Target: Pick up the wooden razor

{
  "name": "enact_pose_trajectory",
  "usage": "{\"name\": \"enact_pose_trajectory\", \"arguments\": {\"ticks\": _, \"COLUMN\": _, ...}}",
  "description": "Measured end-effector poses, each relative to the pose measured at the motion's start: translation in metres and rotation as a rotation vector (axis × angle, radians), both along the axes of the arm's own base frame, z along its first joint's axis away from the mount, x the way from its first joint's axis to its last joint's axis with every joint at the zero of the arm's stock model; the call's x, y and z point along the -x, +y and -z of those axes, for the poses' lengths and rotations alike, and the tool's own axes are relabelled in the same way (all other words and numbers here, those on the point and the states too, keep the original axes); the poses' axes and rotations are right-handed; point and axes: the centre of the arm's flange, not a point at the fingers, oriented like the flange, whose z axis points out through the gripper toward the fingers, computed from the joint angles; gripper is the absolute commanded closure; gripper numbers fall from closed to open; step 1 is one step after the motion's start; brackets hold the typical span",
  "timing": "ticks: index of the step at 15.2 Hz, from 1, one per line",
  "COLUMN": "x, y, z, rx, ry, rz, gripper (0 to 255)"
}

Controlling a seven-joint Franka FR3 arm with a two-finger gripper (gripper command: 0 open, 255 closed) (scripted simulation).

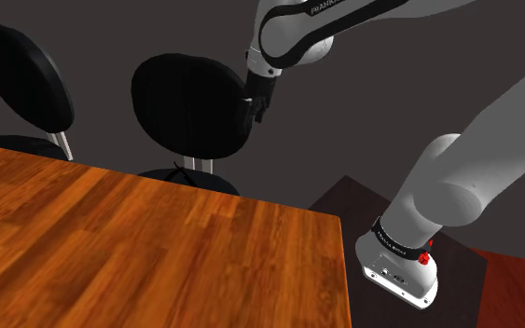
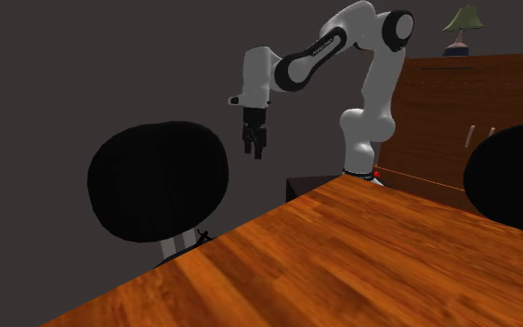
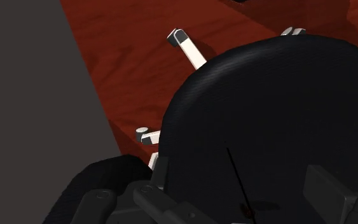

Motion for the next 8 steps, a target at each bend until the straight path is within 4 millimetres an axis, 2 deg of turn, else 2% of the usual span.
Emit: {"name": "enact_pose_trajectory", "arguments": {"ticks": 8, "x": -0.059, "y": 0.052, "z": 0.07, "rx": -0.033, "ry": -0.036, "rz": -0.069, "gripper": 0}}
